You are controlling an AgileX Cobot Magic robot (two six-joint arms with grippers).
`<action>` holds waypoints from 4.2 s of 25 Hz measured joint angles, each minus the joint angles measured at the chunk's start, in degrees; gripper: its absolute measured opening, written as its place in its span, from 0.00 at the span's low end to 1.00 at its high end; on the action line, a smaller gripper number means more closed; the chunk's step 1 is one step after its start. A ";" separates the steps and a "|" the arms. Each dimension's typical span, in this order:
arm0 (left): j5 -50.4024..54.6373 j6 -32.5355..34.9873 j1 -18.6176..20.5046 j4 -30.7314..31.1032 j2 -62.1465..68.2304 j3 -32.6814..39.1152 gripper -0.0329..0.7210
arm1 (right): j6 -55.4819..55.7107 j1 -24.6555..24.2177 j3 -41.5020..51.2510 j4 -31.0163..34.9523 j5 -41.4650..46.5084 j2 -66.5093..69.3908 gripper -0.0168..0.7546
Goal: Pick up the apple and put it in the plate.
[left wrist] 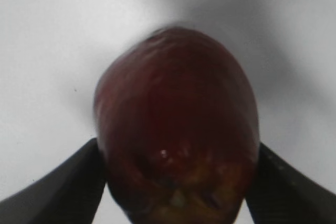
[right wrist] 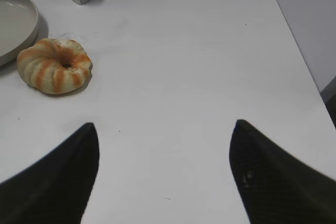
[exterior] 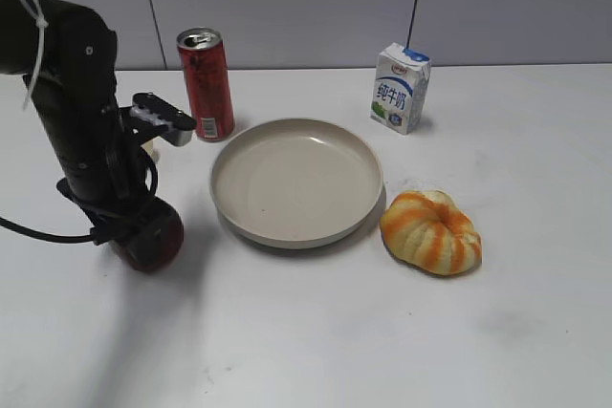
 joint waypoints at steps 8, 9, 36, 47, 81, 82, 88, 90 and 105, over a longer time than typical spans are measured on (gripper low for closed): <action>0.08 0.00 0.00 0.67 -4.14 -0.19 0.82 | 0.00 0.00 0.00 0.00 0.00 0.00 0.78; 0.21 0.00 0.00 0.91 -4.91 -0.52 0.82 | 0.00 0.00 0.00 0.00 0.00 0.00 0.78; 15.40 0.00 -12.45 -0.49 19.99 -43.81 0.82 | 0.00 0.00 0.00 0.00 0.00 0.00 0.78; 14.28 0.00 -12.40 -1.98 22.48 -43.90 0.92 | 0.00 0.00 0.00 0.00 0.00 0.00 0.78; 16.39 -20.75 21.47 3.45 -11.99 -27.24 0.83 | 0.00 0.00 0.00 0.00 0.00 0.00 0.78; 16.33 -20.58 22.53 3.05 -14.30 -24.35 0.83 | 0.00 0.00 0.00 0.00 0.00 0.00 0.78; 16.33 -19.00 23.28 3.77 -29.77 -5.34 0.83 | 0.00 0.00 0.00 0.00 0.00 0.00 0.78; 16.37 -18.90 23.28 3.99 -35.97 2.20 0.83 | 0.00 0.00 0.00 0.00 0.00 0.00 0.78; 14.02 -18.88 23.28 4.15 -84.50 37.89 0.82 | 0.00 0.00 0.00 0.00 0.00 0.00 0.78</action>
